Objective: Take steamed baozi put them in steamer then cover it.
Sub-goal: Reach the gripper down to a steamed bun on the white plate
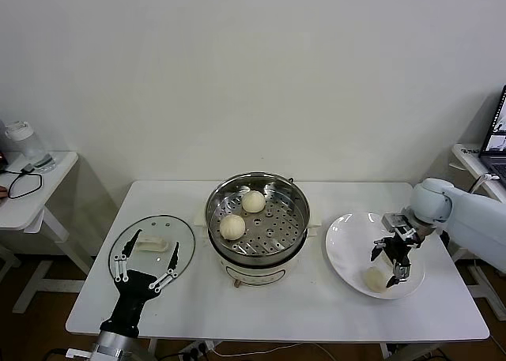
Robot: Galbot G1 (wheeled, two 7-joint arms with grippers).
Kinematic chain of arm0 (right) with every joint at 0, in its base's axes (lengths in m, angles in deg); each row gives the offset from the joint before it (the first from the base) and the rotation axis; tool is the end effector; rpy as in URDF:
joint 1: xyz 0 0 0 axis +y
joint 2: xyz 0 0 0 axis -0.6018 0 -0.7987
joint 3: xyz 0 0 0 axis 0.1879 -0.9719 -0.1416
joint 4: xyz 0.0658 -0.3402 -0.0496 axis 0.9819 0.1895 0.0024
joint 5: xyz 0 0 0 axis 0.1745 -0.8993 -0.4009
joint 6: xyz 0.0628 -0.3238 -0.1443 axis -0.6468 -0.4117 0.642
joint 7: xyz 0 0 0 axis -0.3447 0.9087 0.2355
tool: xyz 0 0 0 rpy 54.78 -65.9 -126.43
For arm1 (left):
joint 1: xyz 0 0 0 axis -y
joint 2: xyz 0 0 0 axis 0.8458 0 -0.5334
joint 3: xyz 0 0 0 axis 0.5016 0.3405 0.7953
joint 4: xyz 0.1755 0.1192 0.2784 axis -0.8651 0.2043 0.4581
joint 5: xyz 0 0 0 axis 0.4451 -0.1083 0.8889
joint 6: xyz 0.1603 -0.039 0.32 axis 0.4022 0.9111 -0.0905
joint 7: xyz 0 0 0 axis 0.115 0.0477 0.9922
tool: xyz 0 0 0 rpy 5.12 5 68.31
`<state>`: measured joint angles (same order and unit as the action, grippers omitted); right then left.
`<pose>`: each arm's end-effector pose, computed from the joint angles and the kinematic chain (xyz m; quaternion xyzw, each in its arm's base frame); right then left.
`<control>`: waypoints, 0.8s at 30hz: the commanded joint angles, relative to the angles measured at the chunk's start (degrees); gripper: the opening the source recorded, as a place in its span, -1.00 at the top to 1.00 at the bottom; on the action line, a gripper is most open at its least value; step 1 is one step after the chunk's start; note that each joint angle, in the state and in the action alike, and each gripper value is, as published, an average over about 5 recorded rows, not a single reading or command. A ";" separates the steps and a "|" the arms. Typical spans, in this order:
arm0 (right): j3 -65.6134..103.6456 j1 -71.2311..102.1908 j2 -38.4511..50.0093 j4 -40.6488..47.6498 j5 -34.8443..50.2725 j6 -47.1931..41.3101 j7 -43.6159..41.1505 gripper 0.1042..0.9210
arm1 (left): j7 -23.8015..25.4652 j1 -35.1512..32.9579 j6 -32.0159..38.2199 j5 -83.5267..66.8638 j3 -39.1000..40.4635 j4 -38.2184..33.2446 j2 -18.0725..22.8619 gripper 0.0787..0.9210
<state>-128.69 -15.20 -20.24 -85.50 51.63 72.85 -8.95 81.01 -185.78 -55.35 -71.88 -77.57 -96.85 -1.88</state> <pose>0.5002 -0.2047 -0.2149 0.5917 -0.4807 0.4672 0.4478 0.1501 0.0567 -0.2950 0.0760 0.9749 0.1898 0.0879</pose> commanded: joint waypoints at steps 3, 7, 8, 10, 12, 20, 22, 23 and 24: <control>2.64 4.58 -1.39 1.73 -2.14 -0.15 1.69 -0.76 | -0.05 -0.21 0.03 0.03 -0.17 0.03 -0.14 -0.77; 2.52 4.49 -1.72 1.88 -2.47 -0.29 1.63 -0.71 | -0.06 -0.21 0.10 0.03 -0.21 0.08 -0.07 -0.77; 2.50 4.41 -1.72 1.88 -2.48 -0.31 1.60 -0.68 | -0.07 -0.22 0.12 0.02 -0.25 0.10 -0.06 -0.77; 2.41 4.13 -1.64 1.79 -2.41 -0.32 1.59 -0.61 | -0.08 -0.20 0.16 0.02 -0.34 0.13 -0.06 -0.77; 2.20 3.54 -1.55 1.59 -2.28 -0.28 1.60 -0.55 | -0.08 -0.17 0.18 0.00 -0.40 0.13 -0.06 -0.77; 1.07 -4.91 -1.00 -1.45 -1.52 0.93 0.64 -0.35 | -0.08 -0.18 0.15 -0.01 -0.39 -0.13 -0.07 -0.77; 0.89 -8.84 -1.24 -2.42 -1.88 2.48 -0.31 -0.33 | -0.07 -0.16 0.16 -0.01 -0.43 -0.19 -0.15 -0.77; 0.12 -11.51 -1.65 -2.91 -1.81 3.42 -0.75 -0.33 | -0.07 -0.13 0.16 -0.02 -0.43 -0.23 -0.18 -0.77; -0.97 -14.32 -2.23 -3.33 -1.54 4.66 -1.06 -0.33 | -0.07 -0.09 0.16 -0.03 -0.40 -0.27 -0.20 -0.77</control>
<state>-127.85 -17.40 -21.37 -86.33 50.10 73.91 -8.45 80.95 -185.92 -55.18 -71.88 -77.98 -96.94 -1.96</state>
